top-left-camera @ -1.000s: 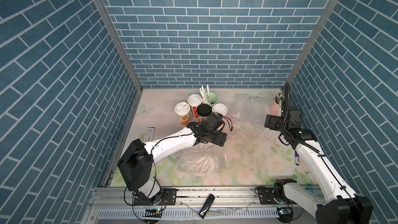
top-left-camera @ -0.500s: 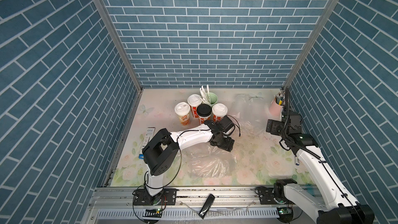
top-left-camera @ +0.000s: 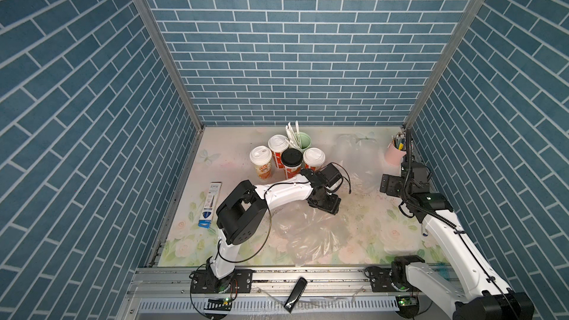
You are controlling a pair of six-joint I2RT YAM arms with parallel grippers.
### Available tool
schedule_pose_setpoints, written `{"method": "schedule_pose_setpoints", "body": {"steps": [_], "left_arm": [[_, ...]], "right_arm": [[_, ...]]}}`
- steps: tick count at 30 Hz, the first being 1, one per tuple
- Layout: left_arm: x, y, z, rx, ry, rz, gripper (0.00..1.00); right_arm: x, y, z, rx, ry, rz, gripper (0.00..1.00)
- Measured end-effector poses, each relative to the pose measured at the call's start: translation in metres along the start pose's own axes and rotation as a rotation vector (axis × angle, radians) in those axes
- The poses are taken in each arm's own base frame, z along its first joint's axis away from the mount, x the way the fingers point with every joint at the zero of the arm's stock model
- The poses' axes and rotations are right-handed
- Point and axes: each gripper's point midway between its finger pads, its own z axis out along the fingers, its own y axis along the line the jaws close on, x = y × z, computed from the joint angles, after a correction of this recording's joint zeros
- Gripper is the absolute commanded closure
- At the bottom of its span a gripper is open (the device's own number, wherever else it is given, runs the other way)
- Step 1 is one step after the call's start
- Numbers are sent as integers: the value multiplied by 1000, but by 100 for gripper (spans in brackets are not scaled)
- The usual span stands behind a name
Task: Pack milk tea into plastic carrier bags
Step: Adjust the plastic carrier bag at the center of the board.
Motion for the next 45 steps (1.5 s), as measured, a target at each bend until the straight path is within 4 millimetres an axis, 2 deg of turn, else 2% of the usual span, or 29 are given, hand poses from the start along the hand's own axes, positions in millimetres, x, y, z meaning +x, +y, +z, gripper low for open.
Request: {"method": "schedule_pose_setpoints", "body": {"steps": [6, 11, 16, 21, 24, 31, 37, 38, 40, 44, 45], "left_arm": [[-4, -2, 0, -1, 1, 15, 34], [-5, -3, 0, 7, -2, 5, 33], [-15, -16, -2, 63, -35, -20, 33], [-27, -28, -3, 119, -65, -40, 32], [-31, -31, 5, 132, -60, -56, 31], [-23, -26, 34, 139, 7, -113, 31], [-27, -30, 38, 151, 12, -136, 30], [-29, -30, 38, 152, 10, -140, 32], [-34, -32, 39, 154, 0, -145, 44], [-40, -30, 45, 142, -15, -173, 59], [-41, -29, 46, 137, -19, -182, 65]], "right_arm": [[4, 16, 0, -89, 26, 14, 9], [19, 32, 6, -178, 104, 10, 10], [40, 36, 11, -196, 182, 2, 11], [42, 36, 11, -203, 189, 2, 11], [42, 36, 11, -203, 189, 2, 11], [42, 36, 11, -202, 188, 2, 11], [44, 34, 9, -196, 183, 2, 11], [45, 34, 9, -196, 184, 2, 11], [45, 34, 9, -195, 184, 2, 11], [45, 33, 9, -194, 184, 2, 11], [45, 33, 9, -193, 183, 1, 11]]}}
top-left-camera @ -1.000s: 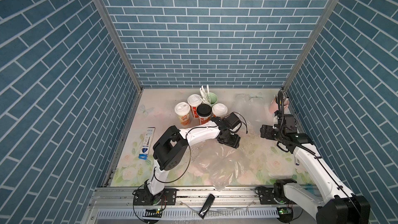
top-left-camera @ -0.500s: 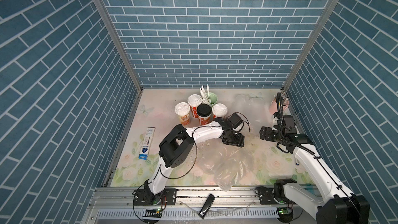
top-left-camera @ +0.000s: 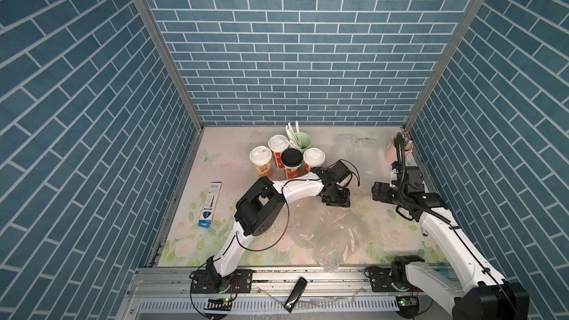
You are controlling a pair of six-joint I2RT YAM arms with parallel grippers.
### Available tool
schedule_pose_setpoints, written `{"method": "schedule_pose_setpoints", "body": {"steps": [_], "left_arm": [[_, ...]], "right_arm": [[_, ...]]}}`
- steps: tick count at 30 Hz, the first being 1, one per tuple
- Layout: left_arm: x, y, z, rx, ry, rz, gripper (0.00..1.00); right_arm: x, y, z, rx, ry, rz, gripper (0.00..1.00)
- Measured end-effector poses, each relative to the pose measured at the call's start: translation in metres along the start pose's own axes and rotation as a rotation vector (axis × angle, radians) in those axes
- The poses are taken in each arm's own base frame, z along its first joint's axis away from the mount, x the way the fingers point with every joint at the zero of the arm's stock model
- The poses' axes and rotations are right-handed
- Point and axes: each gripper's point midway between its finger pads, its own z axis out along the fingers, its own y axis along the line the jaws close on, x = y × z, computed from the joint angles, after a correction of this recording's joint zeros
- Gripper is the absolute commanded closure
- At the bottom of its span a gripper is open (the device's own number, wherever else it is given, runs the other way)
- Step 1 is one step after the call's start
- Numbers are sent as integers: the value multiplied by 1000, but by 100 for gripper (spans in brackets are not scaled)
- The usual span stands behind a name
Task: Pack milk tea into plastic carrier bags
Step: Adjust the plastic carrier bag at the center of the board.
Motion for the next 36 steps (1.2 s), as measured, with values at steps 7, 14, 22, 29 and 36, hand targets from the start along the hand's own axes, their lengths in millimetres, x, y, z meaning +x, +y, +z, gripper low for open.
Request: {"method": "schedule_pose_setpoints", "body": {"steps": [7, 14, 22, 29, 36], "left_arm": [[-15, -2, -1, -8, -61, -11, 100], [-22, -2, -2, -4, -84, 38, 100], [-7, 1, -24, -3, -57, 177, 100], [-4, -18, -64, 28, -74, 327, 100], [1, -6, -63, 3, -36, 367, 100]], "right_arm": [[0, 1, 0, -5, 1, 6, 13], [25, 16, 9, -106, 79, 32, 17], [52, 37, 15, -242, 185, 67, 18], [75, 57, 23, -349, 262, 127, 28], [108, 81, 20, -440, 360, 158, 27]]}}
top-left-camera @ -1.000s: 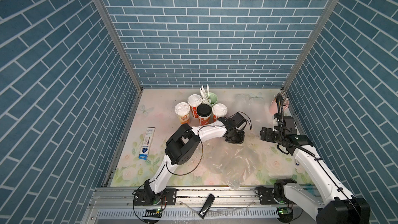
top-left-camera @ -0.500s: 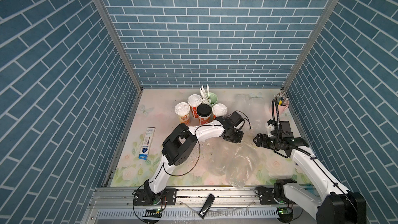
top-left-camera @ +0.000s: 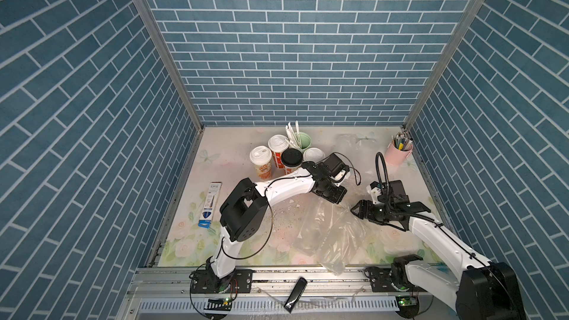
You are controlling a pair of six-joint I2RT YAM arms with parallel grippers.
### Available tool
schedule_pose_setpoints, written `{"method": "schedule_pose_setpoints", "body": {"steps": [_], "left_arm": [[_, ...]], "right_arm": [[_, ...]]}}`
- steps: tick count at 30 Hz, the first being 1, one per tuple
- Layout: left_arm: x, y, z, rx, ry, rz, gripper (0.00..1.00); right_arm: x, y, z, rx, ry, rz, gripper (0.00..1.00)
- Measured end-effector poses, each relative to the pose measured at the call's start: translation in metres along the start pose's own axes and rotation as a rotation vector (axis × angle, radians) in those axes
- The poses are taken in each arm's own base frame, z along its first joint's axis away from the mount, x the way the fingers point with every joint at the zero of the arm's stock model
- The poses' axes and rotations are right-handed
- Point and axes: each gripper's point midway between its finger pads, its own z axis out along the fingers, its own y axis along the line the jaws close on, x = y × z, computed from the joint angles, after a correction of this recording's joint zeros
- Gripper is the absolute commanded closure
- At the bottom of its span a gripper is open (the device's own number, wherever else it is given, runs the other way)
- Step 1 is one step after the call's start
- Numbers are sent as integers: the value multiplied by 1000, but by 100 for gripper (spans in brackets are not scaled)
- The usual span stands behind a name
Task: Pack milk tea into plastic carrier bags
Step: Adjust the plastic carrier bag at the center of the board.
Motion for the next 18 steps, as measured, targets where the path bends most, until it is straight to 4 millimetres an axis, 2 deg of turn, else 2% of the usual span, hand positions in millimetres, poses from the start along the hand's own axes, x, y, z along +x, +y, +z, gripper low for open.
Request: {"method": "schedule_pose_setpoints", "body": {"steps": [5, 11, 14, 18], "left_arm": [[-6, 12, -6, -12, -8, 8, 100], [-20, 9, -16, 4, -40, 45, 100], [-19, 7, -16, 17, -33, 57, 100], [-16, 1, -16, 52, -22, 80, 100]], "right_arm": [[9, 23, -6, -97, -26, 6, 28], [16, 50, -12, -204, -51, 0, 30], [23, 55, -7, -225, -36, 4, 30], [31, 50, 0, -200, -4, 6, 24]]}}
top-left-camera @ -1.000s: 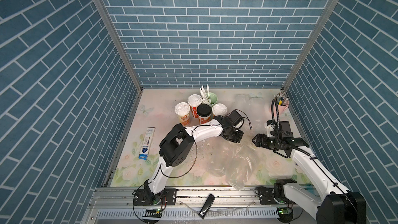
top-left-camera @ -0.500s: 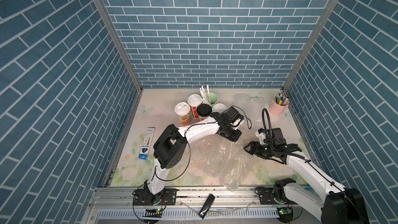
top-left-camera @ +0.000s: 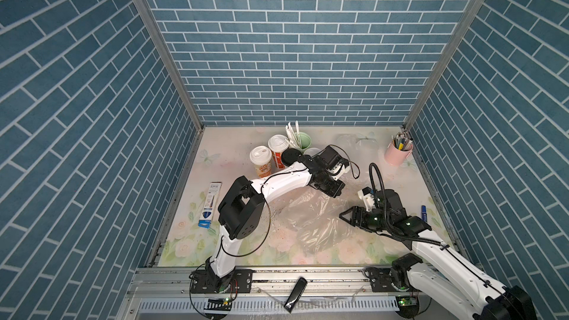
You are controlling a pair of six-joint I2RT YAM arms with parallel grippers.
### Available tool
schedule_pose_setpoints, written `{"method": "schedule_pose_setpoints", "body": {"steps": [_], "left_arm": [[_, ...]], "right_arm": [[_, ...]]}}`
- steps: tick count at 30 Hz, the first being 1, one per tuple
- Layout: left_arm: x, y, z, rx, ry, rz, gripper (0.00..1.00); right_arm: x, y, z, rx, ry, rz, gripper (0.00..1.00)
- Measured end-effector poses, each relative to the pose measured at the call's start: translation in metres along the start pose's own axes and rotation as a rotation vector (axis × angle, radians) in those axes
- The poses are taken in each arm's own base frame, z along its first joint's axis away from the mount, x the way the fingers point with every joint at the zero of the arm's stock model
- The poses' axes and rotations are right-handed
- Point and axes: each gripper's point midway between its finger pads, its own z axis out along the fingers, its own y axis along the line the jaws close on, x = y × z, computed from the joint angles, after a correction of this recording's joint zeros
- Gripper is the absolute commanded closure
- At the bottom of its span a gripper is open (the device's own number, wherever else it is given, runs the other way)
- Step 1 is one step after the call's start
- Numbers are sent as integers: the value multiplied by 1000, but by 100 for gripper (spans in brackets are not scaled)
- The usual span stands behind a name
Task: Pack milk tea into plastic carrier bags
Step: Adjust the plastic carrier bag at the center of the board.
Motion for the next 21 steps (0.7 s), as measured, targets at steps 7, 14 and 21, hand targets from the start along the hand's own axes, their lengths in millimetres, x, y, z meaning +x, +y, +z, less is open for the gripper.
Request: {"method": "schedule_pose_setpoints", "body": {"steps": [7, 14, 21], "left_arm": [[16, -2, 2, 26, 59, 50, 100], [27, -9, -4, 70, 103, 102, 100], [28, -16, -13, 156, 102, 126, 100]], "right_arm": [[-12, 1, -2, 72, 13, -53, 18], [-18, -1, 7, 97, 45, -117, 18], [-20, 4, 18, 52, 71, -148, 19]]}}
